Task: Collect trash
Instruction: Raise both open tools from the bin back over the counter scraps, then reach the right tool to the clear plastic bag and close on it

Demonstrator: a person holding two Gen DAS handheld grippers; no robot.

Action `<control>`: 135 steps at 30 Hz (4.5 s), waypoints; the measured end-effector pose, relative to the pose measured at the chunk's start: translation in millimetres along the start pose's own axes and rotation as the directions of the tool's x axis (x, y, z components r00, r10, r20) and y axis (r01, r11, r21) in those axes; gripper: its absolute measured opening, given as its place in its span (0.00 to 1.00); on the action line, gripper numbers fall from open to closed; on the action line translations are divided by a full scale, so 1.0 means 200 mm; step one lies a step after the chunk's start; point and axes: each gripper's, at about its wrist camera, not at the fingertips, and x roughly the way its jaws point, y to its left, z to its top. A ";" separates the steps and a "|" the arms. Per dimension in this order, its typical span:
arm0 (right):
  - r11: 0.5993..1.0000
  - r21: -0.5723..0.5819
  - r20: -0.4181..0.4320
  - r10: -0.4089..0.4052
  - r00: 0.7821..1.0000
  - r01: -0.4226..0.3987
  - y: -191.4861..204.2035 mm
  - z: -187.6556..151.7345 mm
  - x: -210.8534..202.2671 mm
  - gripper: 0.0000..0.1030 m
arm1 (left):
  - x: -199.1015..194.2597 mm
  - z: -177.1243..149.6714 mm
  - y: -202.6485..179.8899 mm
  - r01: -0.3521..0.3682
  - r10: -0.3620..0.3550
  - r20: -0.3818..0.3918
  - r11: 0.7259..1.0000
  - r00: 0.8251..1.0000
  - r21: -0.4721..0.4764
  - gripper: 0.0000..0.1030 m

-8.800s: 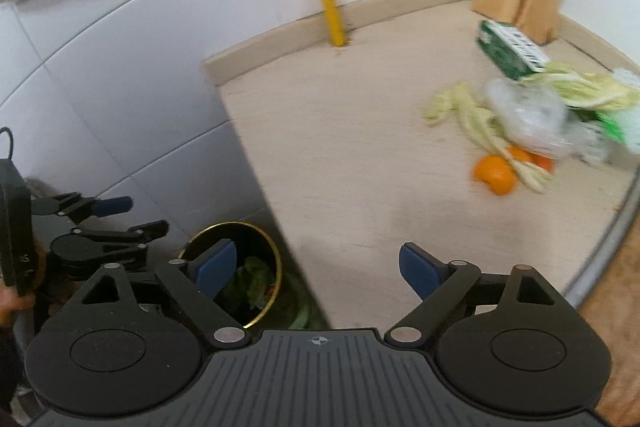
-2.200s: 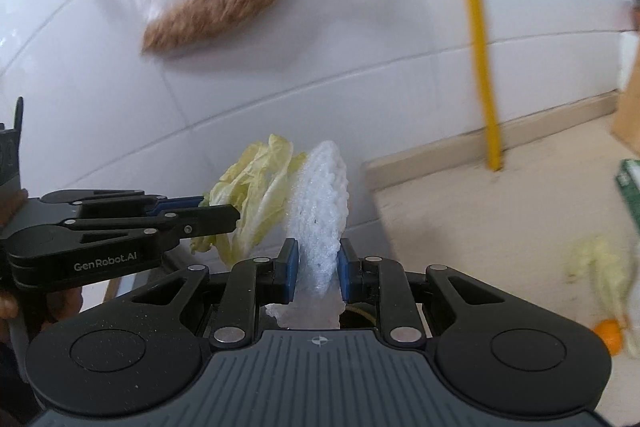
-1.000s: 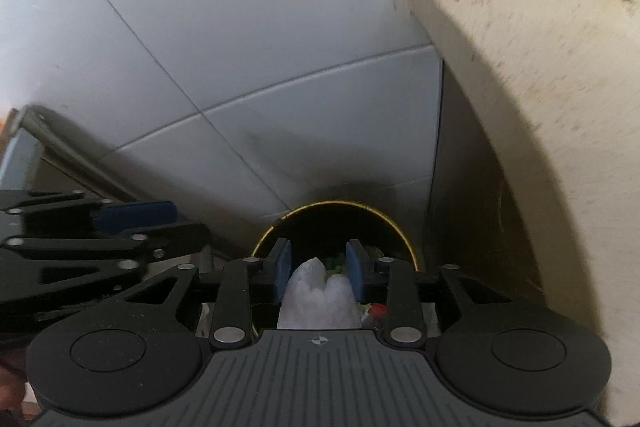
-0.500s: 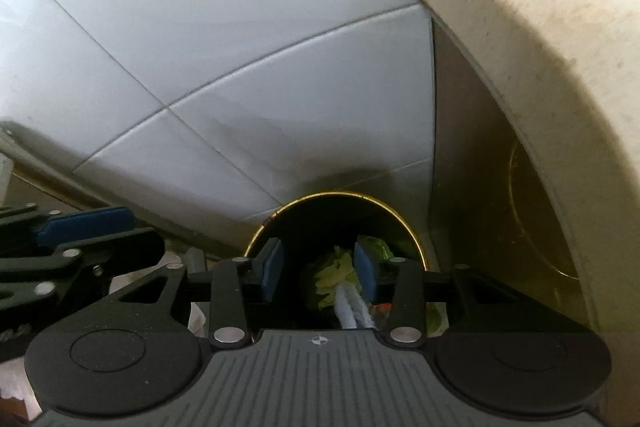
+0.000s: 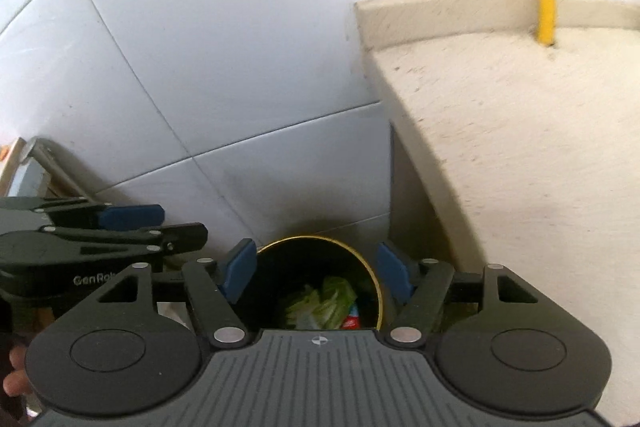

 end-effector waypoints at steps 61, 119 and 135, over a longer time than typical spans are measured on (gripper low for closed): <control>0.889 0.172 0.269 -0.456 0.848 0.424 -0.51 -0.22 -0.95 0.86 | -0.40 0.07 -0.63 0.266 -0.314 0.230 0.940 0.921 0.215 0.60; 0.813 0.408 0.143 -0.506 0.851 0.415 -1.36 -0.23 -0.95 0.93 | 0.12 0.39 -1.60 0.412 -0.447 -0.028 0.795 0.894 0.444 0.66; 0.886 0.420 0.208 -0.305 0.929 0.197 -1.31 -0.24 -1.05 0.21 | 0.07 0.40 -1.54 0.427 -0.466 -0.014 0.796 0.884 0.430 0.66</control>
